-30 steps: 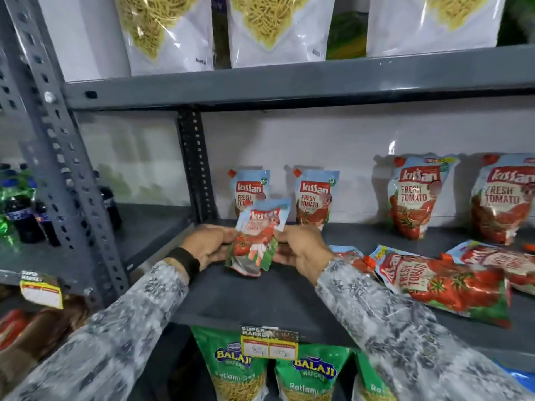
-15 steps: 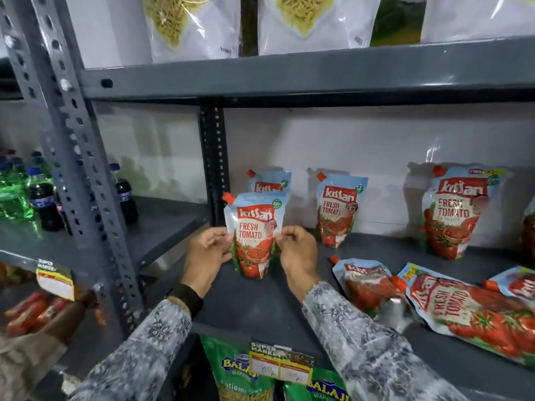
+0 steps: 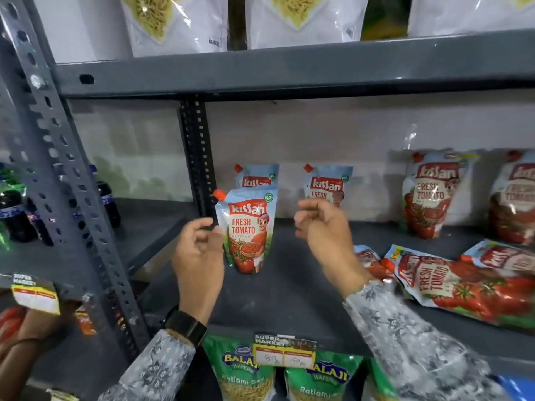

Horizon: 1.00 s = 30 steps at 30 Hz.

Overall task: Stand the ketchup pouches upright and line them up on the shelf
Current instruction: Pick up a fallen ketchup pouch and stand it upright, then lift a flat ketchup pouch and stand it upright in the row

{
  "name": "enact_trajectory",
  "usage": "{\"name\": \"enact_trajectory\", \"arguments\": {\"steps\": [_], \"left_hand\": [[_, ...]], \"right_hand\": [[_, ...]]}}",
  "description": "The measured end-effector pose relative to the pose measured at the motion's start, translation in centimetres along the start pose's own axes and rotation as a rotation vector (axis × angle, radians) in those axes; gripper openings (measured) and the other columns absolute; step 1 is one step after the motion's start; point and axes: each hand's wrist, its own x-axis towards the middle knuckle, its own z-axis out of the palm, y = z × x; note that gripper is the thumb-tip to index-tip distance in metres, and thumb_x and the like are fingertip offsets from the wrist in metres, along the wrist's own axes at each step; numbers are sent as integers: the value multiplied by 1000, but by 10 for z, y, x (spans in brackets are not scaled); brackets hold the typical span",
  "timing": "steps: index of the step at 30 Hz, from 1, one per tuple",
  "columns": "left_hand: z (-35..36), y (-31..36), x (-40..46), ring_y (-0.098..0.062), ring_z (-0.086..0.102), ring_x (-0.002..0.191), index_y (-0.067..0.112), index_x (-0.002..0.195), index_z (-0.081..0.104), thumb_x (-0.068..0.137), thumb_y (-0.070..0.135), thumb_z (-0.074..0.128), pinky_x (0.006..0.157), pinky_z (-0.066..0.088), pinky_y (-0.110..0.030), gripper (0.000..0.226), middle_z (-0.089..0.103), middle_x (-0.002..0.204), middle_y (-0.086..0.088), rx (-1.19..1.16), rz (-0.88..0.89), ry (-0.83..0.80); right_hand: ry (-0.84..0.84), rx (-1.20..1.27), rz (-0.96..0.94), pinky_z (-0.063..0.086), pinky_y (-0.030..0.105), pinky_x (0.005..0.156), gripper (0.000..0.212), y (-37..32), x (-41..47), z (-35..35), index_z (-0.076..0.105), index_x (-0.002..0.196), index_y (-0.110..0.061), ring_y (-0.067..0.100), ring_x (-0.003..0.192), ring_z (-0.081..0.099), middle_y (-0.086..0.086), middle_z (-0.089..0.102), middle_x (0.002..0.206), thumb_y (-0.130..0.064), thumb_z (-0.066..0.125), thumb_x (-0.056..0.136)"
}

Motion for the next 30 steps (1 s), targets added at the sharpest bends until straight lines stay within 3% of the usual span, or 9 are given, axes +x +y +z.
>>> {"name": "enact_trajectory", "arguments": {"steps": [2, 5, 8, 13, 17, 19, 22, 27, 30], "left_hand": [[11, 12, -15, -11, 72, 78, 39, 98, 68, 87, 39, 66, 68, 59, -30, 11, 74, 88, 7, 46, 31, -118], [46, 24, -31, -10, 73, 78, 32, 103, 74, 85, 42, 69, 72, 62, -30, 21, 75, 87, 10, 158, -74, -469], [90, 33, -39, -15, 70, 67, 16, 112, 71, 88, 38, 73, 63, 62, -32, 33, 74, 87, 1, 208, -359, -764], [133, 31, -45, -21, 69, 49, 2, 100, 56, 95, 36, 66, 55, 62, -35, 36, 69, 74, -17, 347, -685, -996], [143, 30, -55, -26, 75, 57, -2, 141, 43, 96, 28, 67, 46, 61, -33, 59, 70, 82, -23, 220, -793, -1015], [147, 30, -57, -35, 76, 81, -2, 144, 43, 94, 22, 71, 48, 62, -34, 62, 70, 100, -28, 140, -824, -999], [149, 29, -61, -31, 72, 79, -6, 137, 54, 91, 15, 73, 60, 62, -36, 54, 69, 105, -27, 69, -845, -958], [138, 25, -56, -21, 70, 66, -6, 137, 57, 86, 11, 79, 46, 60, -29, 59, 72, 82, -14, 79, -825, -922], [121, 15, -41, -17, 72, 53, -4, 151, 40, 82, 12, 83, 41, 56, -25, 83, 75, 80, -14, 143, -792, -876]], "right_hand": [[25, -147, -77, 64, 46, 85, 26, -15, 0, -32, 74, 95, -24, 22, 87, 73, 2, 76, 95, 0, 64, 92], [74, -643, -139, 59, 44, 97, 26, -25, 7, -85, 79, 106, -16, 26, 103, 74, 4, 80, 111, -4, 63, 91], [67, -974, 83, 55, 44, 100, 29, -19, 11, -128, 76, 114, -3, 38, 114, 69, 19, 75, 123, -12, 57, 95], [-39, -932, 342, 62, 47, 84, 23, -5, -3, -149, 76, 94, 11, 37, 86, 76, 26, 77, 93, -9, 66, 89], [-7, -900, 346, 61, 41, 68, 23, -9, -7, -150, 78, 83, 4, 32, 74, 75, 19, 77, 80, -18, 74, 81], [29, -906, 367, 55, 31, 55, 21, -8, -10, -155, 75, 80, 1, 30, 66, 77, 16, 77, 72, -20, 76, 78], [25, -845, 433, 51, 21, 38, 19, 1, -14, -164, 70, 72, -2, 16, 37, 68, 4, 68, 44, -18, 73, 81], [66, -712, 410, 67, 44, 59, 15, 7, -21, -167, 78, 73, 1, 27, 52, 72, 19, 77, 67, -13, 71, 71], [61, -694, 349, 62, 39, 53, 17, 11, -20, -160, 77, 67, -2, 24, 46, 68, 15, 75, 58, -16, 70, 73]]}}
